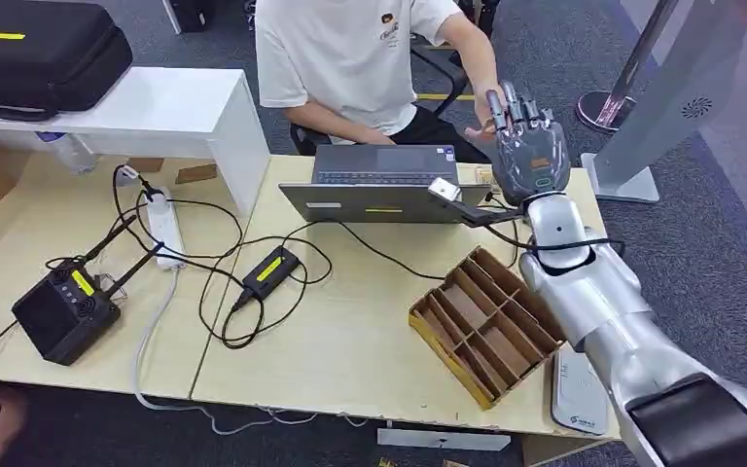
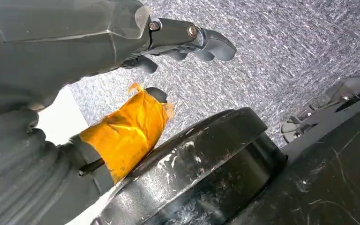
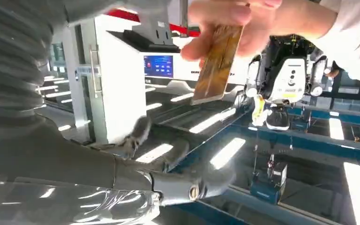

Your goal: Pass the card to the sensor for recognition and then transmit it.

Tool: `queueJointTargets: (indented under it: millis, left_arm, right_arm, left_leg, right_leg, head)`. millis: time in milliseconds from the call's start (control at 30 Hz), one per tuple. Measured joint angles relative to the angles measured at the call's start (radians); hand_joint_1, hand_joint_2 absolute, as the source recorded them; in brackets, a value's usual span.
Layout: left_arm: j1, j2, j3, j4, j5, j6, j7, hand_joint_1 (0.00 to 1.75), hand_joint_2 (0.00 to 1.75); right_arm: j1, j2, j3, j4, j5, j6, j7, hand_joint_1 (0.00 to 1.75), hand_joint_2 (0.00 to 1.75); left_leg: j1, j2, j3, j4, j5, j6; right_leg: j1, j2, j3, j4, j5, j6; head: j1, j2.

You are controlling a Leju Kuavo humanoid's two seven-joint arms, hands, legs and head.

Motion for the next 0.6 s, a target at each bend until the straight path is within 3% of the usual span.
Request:
queueJointTargets:
  millis: [167,367,467,533,600]
  left_arm:
    - [0.0,0.0,0.0,0.0,0.003,0.004,0.01,0.0,1.75]
    - [0.001,0.0,0.002,0.0,0.007,0.009,0.012,0.0,1.75]
    - [0.001,-0.001,0.004,0.0,0.015,0.018,0.012,0.0,1.75]
    - [0.004,-0.003,0.012,0.0,0.029,0.027,0.011,0.0,1.75]
    - [0.011,-0.003,0.018,0.0,0.034,0.03,0.011,0.0,1.75]
  right_arm:
    - [-0.007,-0.045,0.006,-0.018,0.025,0.023,0.004,0.0,1.75]
    - [-0.011,-0.147,0.005,-0.066,0.013,0.044,-0.003,0.0,1.75]
    - [-0.005,-0.252,0.002,-0.113,-0.013,0.077,-0.009,0.0,1.75]
    - [0.01,-0.385,-0.018,-0.159,-0.082,0.088,-0.027,0.0,1.75]
    - [0.026,-0.467,-0.04,-0.188,-0.105,0.093,-0.037,0.0,1.75]
  left_leg:
    - [0.0,-0.001,0.0,0.001,0.0,0.0]
    - [0.0,0.0,-0.001,0.003,0.0,0.001]
    - [0.0,-0.005,-0.001,0.006,0.0,0.001]
    - [0.0,-0.019,-0.007,0.006,0.002,0.004]
    - [0.0,-0.019,-0.01,0.006,0.002,0.004]
  right_leg:
    - [0.0,-0.001,0.0,0.0,0.0,0.0]
    - [0.0,0.0,-0.001,-0.001,0.001,0.001]
    - [0.0,-0.005,-0.003,-0.002,0.001,0.002]
    - [0.0,-0.019,0.001,-0.002,0.0,0.004]
    - [0.0,-0.02,0.0,-0.002,0.0,0.004]
  head:
    - [0.0,0.0]
    - [0.0,0.0]
    - [-0.001,0.0]
    - [0.0,0.0]
    - [0.0,0.0]
